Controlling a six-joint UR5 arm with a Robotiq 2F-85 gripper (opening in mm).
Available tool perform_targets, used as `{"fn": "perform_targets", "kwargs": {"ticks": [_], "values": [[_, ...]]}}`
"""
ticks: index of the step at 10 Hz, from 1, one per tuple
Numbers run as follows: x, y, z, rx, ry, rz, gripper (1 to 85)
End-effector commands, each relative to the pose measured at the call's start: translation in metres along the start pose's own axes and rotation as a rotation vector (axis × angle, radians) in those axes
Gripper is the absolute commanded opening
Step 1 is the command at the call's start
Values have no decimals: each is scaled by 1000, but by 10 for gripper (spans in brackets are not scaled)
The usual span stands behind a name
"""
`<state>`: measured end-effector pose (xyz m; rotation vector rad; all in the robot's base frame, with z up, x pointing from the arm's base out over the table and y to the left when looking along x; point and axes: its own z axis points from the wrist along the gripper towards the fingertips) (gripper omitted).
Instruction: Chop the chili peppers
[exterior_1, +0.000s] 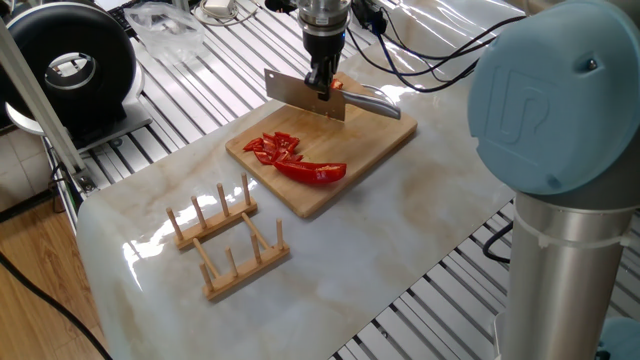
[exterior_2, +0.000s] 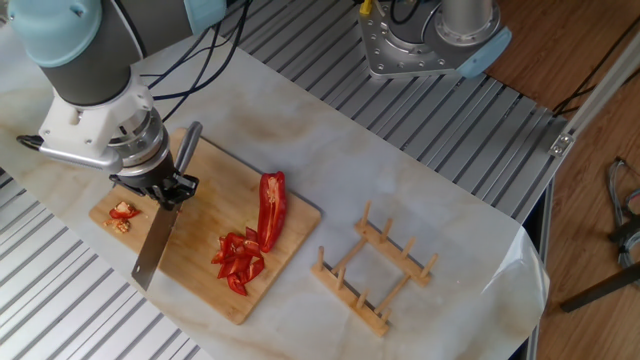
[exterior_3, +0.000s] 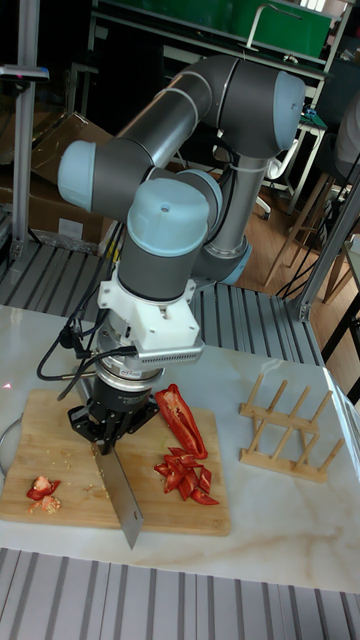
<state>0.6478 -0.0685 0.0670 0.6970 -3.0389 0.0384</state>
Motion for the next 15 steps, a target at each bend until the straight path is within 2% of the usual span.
{"fn": "perform_targets", "kwargs": {"ticks": [1, 7, 15], "values": [[-1, -1, 0, -4, -8, 2, 13], [3, -11, -1, 34, 1, -22, 13], [3, -16, -1, 51, -8, -33, 13]]}}
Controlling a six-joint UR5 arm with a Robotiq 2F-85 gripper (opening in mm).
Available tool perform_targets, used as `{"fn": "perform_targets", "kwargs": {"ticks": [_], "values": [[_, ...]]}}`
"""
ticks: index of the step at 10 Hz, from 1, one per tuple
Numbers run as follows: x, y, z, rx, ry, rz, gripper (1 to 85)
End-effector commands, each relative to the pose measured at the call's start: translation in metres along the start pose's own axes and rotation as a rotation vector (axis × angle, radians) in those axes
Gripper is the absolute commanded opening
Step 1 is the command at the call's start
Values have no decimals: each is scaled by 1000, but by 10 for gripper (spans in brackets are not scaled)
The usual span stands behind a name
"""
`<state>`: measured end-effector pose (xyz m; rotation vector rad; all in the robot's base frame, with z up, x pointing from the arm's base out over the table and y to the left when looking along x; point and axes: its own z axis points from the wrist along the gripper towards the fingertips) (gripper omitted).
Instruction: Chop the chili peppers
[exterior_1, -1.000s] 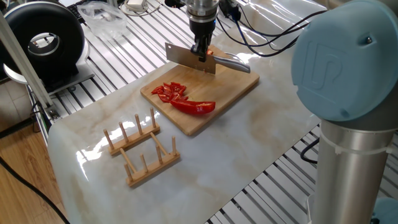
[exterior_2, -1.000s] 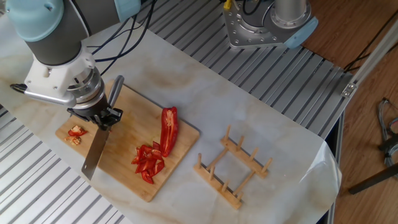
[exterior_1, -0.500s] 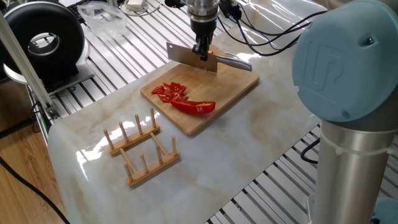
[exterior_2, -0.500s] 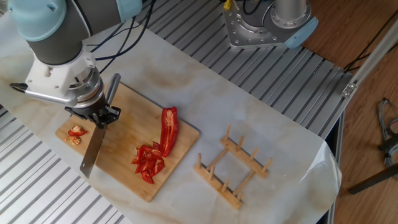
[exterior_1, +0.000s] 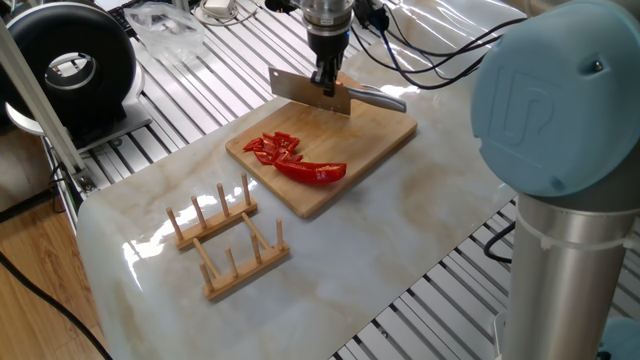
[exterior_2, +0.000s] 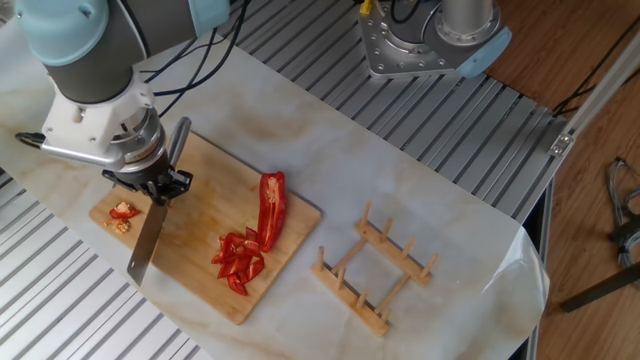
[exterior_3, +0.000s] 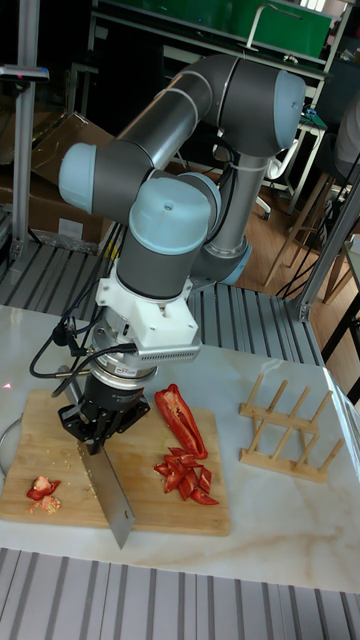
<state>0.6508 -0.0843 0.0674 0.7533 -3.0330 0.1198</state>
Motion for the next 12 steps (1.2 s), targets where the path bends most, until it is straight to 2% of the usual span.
{"fn": "perform_targets", "kwargs": {"ticks": [1, 12], "values": [[-1, -2, -1, 1, -10, 1, 13], [-1, -12, 0, 36, -14, -3, 13]]}}
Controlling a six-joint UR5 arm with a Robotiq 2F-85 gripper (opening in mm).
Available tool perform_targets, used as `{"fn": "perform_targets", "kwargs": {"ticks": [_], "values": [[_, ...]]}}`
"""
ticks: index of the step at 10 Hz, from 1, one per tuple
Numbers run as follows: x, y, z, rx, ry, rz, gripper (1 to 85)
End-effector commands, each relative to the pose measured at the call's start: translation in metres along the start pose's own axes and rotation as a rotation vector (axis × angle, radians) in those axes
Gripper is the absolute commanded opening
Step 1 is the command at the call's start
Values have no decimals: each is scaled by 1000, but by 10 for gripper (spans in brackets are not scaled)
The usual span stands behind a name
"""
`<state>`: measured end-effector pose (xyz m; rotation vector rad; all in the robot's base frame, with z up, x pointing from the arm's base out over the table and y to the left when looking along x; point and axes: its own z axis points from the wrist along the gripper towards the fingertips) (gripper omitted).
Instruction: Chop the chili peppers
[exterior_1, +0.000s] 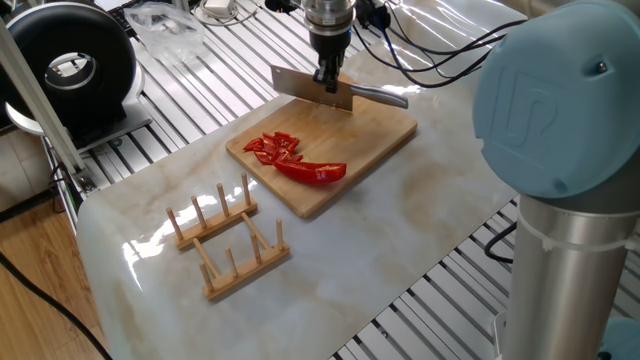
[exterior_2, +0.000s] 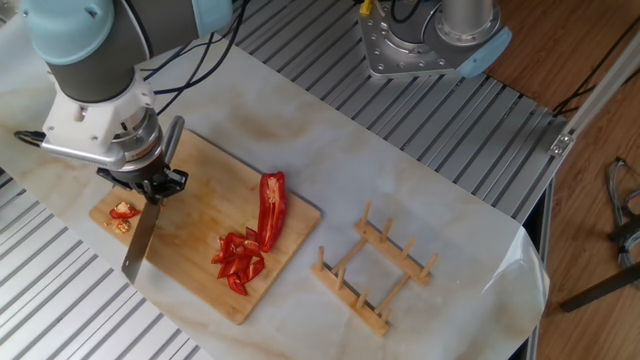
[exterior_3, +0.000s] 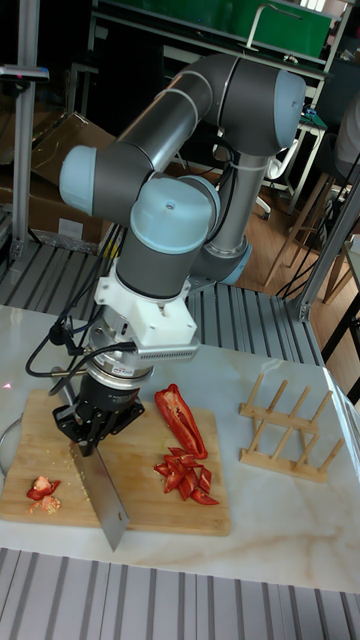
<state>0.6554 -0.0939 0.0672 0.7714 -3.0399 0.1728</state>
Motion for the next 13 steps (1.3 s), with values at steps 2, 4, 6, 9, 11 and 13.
{"fn": "perform_targets", "kwargs": {"ticks": [2, 4, 6, 9, 11, 13], "values": [[-1, -4, -1, 10, -7, 2, 13], [-1, -6, 0, 17, -7, 2, 13], [-1, -8, 0, 22, -7, 2, 13], [1, -11, 1, 32, -3, 0, 13], [1, -12, 1, 36, -5, -1, 13], [1, -15, 1, 47, -4, 0, 13]]}}
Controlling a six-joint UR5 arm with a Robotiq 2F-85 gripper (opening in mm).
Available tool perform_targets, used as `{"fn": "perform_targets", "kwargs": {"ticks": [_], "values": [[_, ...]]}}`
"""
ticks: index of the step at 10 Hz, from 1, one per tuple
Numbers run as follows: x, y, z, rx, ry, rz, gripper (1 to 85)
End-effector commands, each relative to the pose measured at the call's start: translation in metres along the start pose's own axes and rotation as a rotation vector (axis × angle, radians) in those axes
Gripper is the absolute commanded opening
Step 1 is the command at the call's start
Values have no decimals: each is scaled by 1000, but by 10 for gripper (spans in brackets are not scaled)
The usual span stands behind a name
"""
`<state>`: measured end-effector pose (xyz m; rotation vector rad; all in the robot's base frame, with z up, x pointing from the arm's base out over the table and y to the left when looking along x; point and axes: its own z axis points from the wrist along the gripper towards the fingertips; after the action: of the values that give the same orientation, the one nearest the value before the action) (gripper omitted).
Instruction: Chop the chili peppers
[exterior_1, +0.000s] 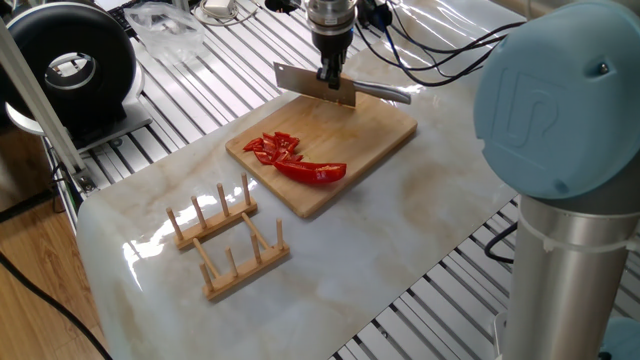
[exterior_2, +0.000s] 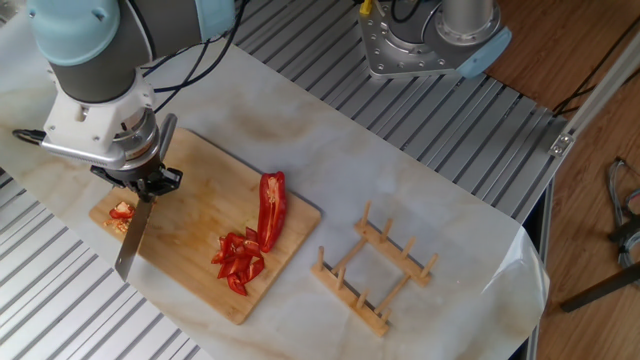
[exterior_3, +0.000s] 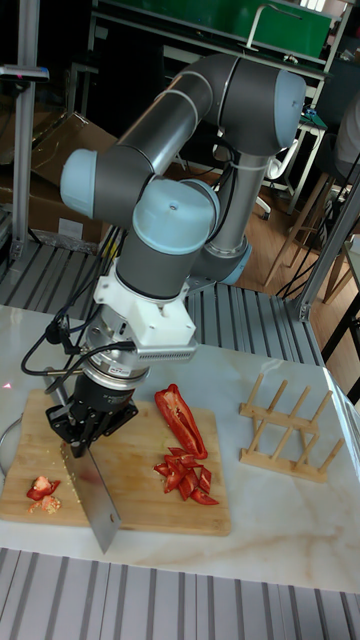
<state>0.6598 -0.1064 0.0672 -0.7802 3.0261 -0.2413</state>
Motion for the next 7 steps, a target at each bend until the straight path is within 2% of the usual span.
{"fn": "perform_targets", "kwargs": {"ticks": [1, 5, 7], "values": [[0, -4, 0, 8, -5, 6, 13], [2, -8, 1, 20, -4, -1, 13], [2, -2, -3, 8, 7, 9, 13]]}}
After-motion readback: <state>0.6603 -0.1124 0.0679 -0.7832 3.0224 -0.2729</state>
